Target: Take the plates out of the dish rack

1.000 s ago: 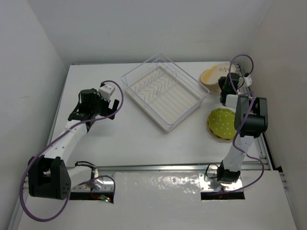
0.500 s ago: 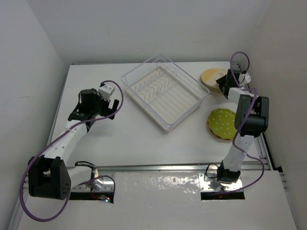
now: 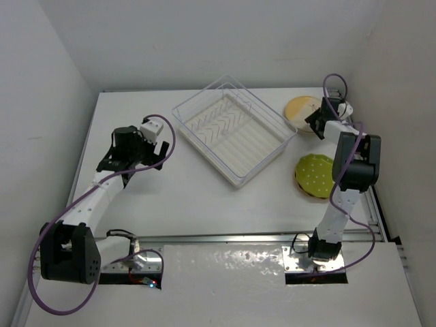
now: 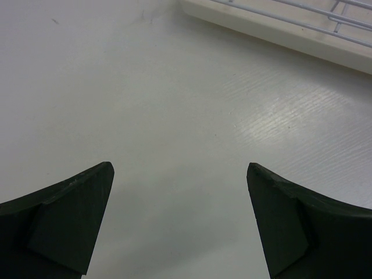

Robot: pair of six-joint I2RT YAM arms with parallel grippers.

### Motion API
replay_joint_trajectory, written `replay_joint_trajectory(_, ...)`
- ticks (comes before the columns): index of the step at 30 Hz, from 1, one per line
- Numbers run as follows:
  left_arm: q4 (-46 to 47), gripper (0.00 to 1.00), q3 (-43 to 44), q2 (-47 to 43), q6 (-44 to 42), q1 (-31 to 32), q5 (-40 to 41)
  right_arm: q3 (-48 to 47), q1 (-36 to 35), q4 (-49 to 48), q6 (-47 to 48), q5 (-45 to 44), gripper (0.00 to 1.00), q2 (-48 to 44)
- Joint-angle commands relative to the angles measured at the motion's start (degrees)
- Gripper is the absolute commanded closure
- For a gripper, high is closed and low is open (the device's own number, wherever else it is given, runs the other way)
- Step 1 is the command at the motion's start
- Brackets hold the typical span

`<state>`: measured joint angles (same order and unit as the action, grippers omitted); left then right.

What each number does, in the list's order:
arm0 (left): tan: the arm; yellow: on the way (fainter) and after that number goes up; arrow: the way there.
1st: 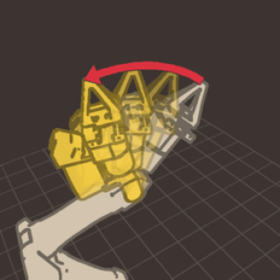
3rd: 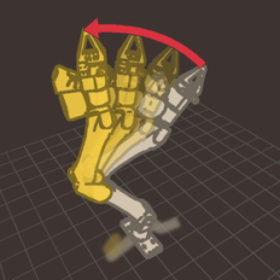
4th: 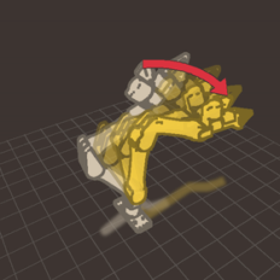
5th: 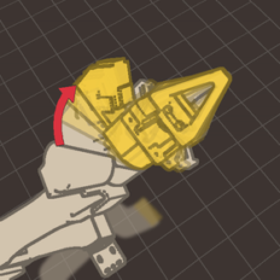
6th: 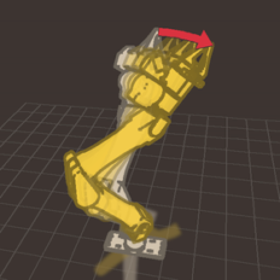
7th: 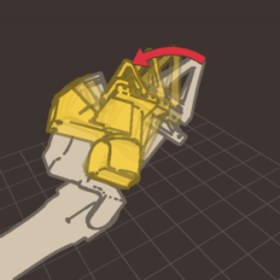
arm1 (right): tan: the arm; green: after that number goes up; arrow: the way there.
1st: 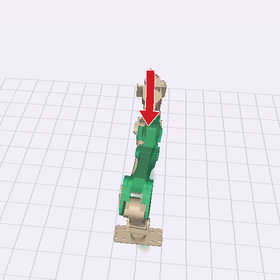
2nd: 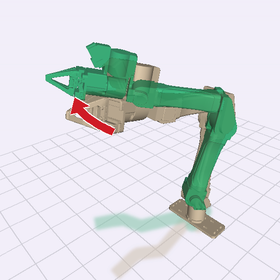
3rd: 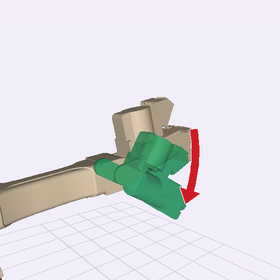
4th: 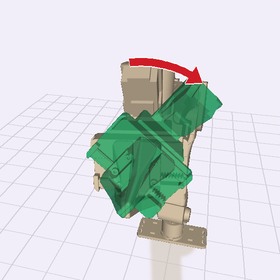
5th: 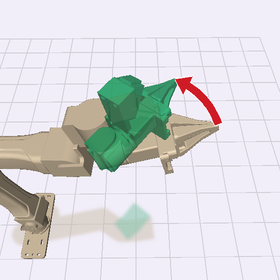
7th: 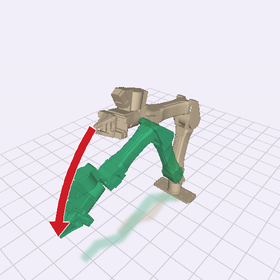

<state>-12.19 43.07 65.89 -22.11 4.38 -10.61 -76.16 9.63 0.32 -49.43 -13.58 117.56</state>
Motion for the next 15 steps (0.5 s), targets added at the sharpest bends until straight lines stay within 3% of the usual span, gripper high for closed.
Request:
replay_joint_trajectory(1,1.99,0.03,0.96,-1.2,-0.66,-0.43,0.15,-3.38,-0.05,-1.29,0.12,0.14,0.41,0.04)
replay_joint_trajectory(7,1.99,0.03,0.61,-1.46,-0.57,-0.43,0.24,-3.82,-0.05,-0.49,1.79,-0.04,0.41,-0.84)
replay_joint_trajectory(11,1.99,0.03,0.7,-1.73,-0.39,-0.43,0.42,-2.95,0.04,-0.58,7.92,-0.21,0.41,-4.43)
replay_joint_trajectory(15,1.12,0.04,1.66,-2.43,0.92,-0.43,2.77,5.57,-0.05,-7.07,17.15,1.01,0.35,-16.44)
